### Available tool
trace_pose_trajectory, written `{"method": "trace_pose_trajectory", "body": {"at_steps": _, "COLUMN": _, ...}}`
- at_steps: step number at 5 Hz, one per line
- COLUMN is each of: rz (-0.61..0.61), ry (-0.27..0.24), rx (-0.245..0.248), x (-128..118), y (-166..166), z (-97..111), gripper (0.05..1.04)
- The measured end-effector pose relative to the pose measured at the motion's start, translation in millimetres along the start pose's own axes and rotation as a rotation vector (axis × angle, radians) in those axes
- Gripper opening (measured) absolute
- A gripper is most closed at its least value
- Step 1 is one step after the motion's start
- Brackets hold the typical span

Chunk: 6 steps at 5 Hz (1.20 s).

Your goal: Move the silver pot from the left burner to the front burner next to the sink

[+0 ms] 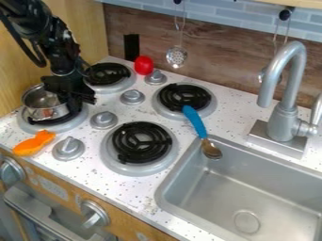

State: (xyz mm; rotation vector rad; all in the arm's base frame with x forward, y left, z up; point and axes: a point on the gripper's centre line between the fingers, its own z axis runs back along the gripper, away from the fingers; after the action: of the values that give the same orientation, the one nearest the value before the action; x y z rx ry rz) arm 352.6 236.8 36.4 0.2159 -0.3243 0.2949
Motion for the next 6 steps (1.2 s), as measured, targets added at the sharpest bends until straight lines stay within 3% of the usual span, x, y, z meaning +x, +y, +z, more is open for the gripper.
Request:
{"method": "trace_pose_trajectory", "body": {"at_steps": 1, "rz": 0.014, "ry": -0.001, "rx": 0.031, "x": -3, "y": 8, "z": 13, "gripper": 0.103}}
{"method": "trace_pose_trajectory", "body": {"at_steps": 2, "rz": 0.033, "ry": -0.085, "rx": 0.076, "x": 8, "y": 11, "z": 61, "gripper": 0.103}}
{"method": "trace_pose_trajectory", "body": {"at_steps": 3, "rz": -0.043, "ry": -0.142, "rx": 0.041, "x": 0, "y": -27, "z": 95, "gripper": 0.103}}
{"method": "trace_pose_trajectory", "body": {"at_steps": 4, "rz": -0.123, "ry": -0.162, "rx": 0.002, "x": -16, "y": -62, "z": 107, "gripper": 0.103}}
{"method": "trace_pose_trajectory", "body": {"at_steps": 5, "rz": -0.252, "ry": -0.16, "rx": -0.063, "x": -38, "y": -112, "z": 106, "gripper": 0.103}}
{"method": "trace_pose_trajectory", "body": {"at_steps": 6, "rz": -0.343, "ry": -0.168, "rx": -0.095, "x": -45, "y": -161, "z": 101, "gripper": 0.103}}
